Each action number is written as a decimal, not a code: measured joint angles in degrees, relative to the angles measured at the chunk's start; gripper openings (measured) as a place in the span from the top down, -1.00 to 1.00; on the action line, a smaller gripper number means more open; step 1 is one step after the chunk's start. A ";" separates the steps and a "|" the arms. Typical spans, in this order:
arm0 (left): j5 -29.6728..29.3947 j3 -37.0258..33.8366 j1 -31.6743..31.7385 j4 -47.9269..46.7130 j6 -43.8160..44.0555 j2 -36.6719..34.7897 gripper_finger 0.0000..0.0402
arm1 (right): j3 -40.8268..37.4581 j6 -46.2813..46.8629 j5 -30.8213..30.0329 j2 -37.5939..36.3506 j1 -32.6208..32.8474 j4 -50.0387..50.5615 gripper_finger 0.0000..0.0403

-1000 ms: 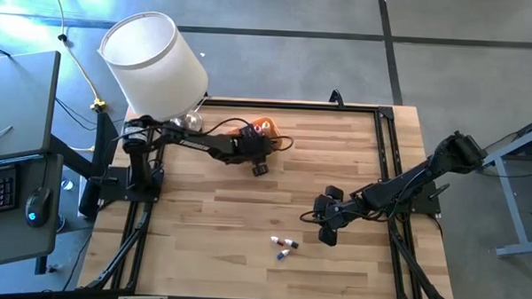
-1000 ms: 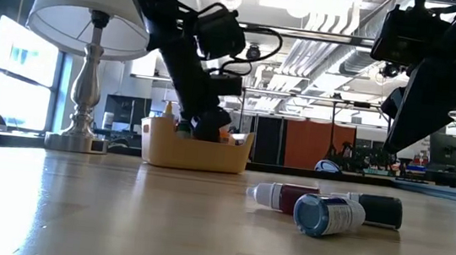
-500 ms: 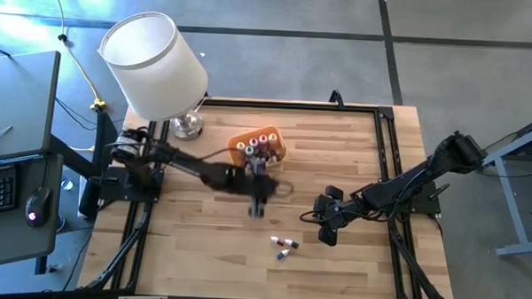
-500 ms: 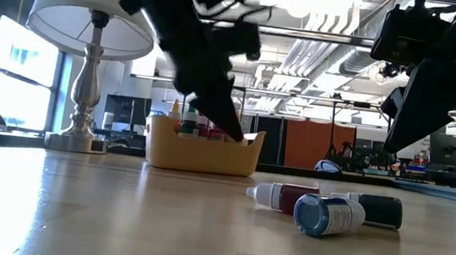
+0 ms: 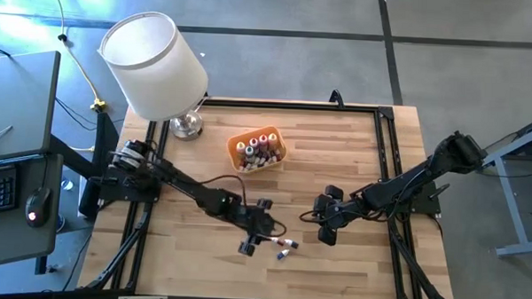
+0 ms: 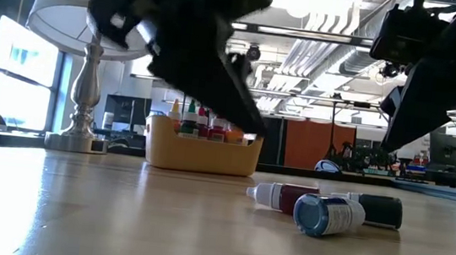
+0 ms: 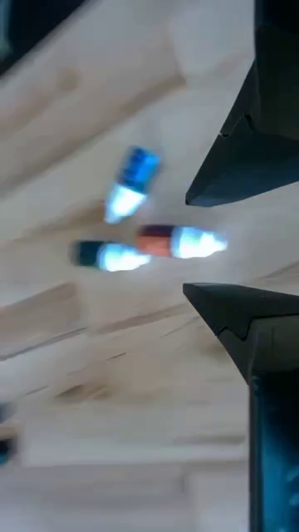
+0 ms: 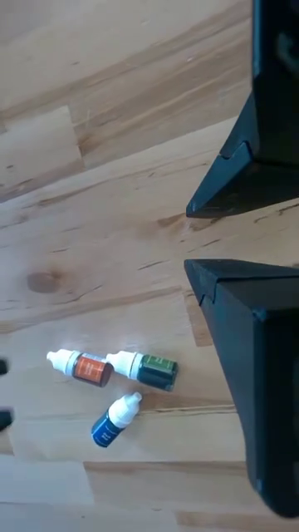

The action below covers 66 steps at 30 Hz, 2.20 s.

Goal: Pick & Place food coloring
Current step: Put the small orange food coloring bottle into the bin

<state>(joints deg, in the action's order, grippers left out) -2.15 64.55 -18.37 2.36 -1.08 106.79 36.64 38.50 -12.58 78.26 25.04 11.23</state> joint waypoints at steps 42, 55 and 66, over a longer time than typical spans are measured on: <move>-24.70 0.00 2.69 2.58 3.71 4.30 0.71 | 0.00 -1.39 -0.55 0.00 -0.31 -0.78 0.59; -31.59 -0.02 20.36 -8.96 7.98 -1.80 0.64 | -0.02 -1.40 -0.56 0.00 -0.31 -0.79 0.59; -25.31 -0.02 23.39 -9.60 9.98 -1.73 0.31 | -0.04 -1.36 -0.54 0.00 -0.31 -0.88 0.59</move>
<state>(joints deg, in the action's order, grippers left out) -27.46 64.53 5.02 -7.25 8.91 105.06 36.60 37.15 -13.13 78.26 24.73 10.35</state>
